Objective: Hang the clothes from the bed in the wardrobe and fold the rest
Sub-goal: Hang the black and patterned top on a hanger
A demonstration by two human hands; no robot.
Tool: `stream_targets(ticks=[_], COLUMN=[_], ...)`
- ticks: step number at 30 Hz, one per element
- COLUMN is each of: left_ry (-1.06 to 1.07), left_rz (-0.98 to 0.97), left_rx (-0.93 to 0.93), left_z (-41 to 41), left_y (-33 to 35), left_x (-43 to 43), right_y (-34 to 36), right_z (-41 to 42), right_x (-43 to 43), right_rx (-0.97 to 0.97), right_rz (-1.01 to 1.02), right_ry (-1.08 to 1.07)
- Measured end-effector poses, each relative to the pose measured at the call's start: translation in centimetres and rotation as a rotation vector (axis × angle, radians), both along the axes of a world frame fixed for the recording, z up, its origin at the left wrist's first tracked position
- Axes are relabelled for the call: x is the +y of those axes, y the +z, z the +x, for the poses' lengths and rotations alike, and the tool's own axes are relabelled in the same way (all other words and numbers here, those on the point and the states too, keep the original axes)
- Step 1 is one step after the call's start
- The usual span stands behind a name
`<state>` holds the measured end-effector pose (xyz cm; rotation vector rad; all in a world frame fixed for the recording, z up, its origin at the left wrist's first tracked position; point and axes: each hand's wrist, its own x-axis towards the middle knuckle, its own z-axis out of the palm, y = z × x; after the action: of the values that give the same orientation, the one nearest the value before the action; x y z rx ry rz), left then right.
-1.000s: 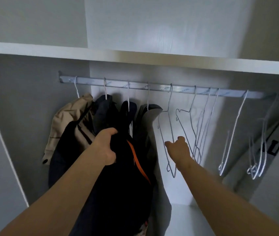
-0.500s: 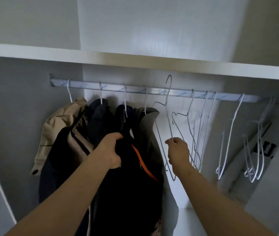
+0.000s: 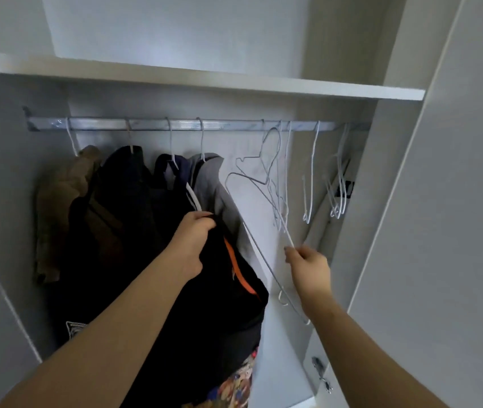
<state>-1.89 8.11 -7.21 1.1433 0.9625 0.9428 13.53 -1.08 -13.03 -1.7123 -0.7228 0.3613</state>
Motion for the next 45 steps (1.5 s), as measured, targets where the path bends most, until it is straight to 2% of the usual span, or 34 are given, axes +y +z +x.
stream_targets(ticks=[4, 7, 13, 20, 24, 27, 30, 34, 37, 42, 45], left_ry=[-0.036, -0.147, -0.25, -0.289, -0.329, -0.412, -0.458, -0.26, -0.14, -0.304, -0.391], left_rz=[0.2, 0.266, 0.32, 0.45, 0.442, 0.428, 0.415, 0.507, 0.454, 0.492, 0.337], left_rx=[0.108, 0.129, 0.187, 0.311, 0.341, 0.392, 0.413, 0.339, 0.295, 0.496, 0.546], left_z=[0.9, 2.2, 4.0, 6.1, 7.2, 7.7, 7.8, 7.5, 8.0, 9.6, 10.5], left_y=[0.3, 1.2, 2.0, -0.1, -2.0, -3.3, -4.3, -4.7, -3.8, -1.8, -1.2], left_x=[-2.7, -5.2, -10.7, -20.8, -28.1, -32.5, -36.0, -38.5, -39.7, -40.6, -41.6], right_y=[0.0, 0.1, 0.1, -1.0, -0.8, -0.2, -0.2, -1.1, -1.6, -0.3, 0.0], right_z=[0.5, 0.9, 1.8, 2.9, 2.4, 1.0, 0.4, 0.9, 1.6, 2.7, 3.3], right_x=[-6.6, -11.3, -20.4, -32.3, -36.6, -37.9, -39.9, -43.5, -46.4, -48.6, -49.7], right_rx=[-0.076, -0.136, -0.251, -0.246, -0.229, -0.171, -0.107, 0.013, 0.109, 0.125, 0.14], right_rz=[0.005, -0.031, -0.102, -0.174, -0.239, -0.188, -0.118, -0.012, 0.116, 0.183, 0.185], right_ry=[-0.039, -0.042, -0.003, -0.049, 0.047, 0.122, 0.075, -0.064, -0.111, -0.078, -0.127])
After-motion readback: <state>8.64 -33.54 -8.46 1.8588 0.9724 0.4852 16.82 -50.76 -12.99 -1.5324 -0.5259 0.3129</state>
